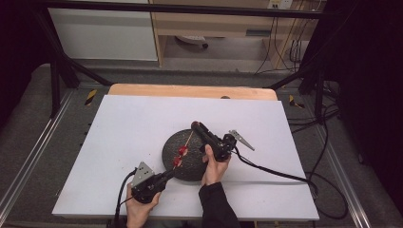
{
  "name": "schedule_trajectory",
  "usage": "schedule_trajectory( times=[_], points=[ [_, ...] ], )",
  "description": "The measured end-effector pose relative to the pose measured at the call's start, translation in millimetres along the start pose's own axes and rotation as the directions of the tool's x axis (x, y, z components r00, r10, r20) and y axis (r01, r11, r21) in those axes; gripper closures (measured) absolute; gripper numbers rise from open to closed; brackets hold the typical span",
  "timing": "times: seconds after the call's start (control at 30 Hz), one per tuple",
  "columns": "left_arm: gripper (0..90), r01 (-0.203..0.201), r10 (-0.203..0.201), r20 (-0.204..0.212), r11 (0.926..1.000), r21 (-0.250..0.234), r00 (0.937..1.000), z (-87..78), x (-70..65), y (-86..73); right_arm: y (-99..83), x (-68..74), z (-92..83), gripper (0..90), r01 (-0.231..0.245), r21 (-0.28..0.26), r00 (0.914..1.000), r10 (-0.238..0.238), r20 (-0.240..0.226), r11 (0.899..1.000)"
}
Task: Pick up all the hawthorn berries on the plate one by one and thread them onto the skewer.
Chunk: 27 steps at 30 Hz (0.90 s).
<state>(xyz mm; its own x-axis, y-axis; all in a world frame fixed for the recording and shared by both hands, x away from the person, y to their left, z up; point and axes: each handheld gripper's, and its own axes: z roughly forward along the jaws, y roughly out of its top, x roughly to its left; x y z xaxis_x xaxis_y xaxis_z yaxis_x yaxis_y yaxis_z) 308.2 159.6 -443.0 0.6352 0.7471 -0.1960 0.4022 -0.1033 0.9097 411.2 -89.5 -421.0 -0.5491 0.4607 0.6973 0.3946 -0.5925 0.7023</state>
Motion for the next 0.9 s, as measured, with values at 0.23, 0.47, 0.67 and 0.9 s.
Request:
schedule_trajectory(
  times=[0.23, 0.47, 0.67, 0.9],
  points=[
    [88.1, 0.004, -0.004, -0.007, 1.0000, -0.006, 1.0000, 5.2, -0.5, 3.8, 0.8, 0.9, -0.9, 62.4, 0.000, 0.007, 1.0000, 0.000, -0.006, 1.000],
    [88.1, 0.001, -0.002, -0.007, 0.9999, -0.012, 1.0000, 9.4, 0.4, 13.4, 1.3, 2.0, -2.3, 62.5, 0.005, 0.022, 1.0000, -0.005, -0.009, 1.000],
    [88.2, -0.004, 0.004, -0.005, 0.9999, -0.010, 1.0000, 13.5, 0.5, 20.7, 1.0, 2.5, -3.2, 62.5, 0.013, 0.040, 0.9999, -0.012, -0.008, 0.999],
    [88.2, -0.009, 0.009, -0.004, 0.9999, -0.004, 1.0000, 16.6, 1.4, 25.6, 1.2, 3.3, -3.9, 62.4, 0.022, 0.054, 0.9997, -0.021, -0.008, 0.998]
  ],
)
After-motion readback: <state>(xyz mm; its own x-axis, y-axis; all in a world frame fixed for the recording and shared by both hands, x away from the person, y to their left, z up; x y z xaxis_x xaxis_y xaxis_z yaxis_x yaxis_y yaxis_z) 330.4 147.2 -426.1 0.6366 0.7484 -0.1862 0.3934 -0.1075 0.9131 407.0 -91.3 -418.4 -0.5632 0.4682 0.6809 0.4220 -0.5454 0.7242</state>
